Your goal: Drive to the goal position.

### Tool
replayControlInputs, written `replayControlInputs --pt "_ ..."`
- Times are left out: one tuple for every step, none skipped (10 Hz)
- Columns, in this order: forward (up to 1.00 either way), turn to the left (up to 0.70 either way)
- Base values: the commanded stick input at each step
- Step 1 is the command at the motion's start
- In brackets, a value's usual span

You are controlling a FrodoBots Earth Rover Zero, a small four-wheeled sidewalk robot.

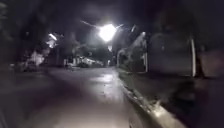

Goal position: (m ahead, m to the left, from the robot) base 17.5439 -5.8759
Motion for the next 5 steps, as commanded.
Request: replayControlInputs --pt "0.50 0.00" --pt "0.50 0.00" --pt "0.50 0.00" --pt "0.50 0.00" --pt "0.50 0.00"
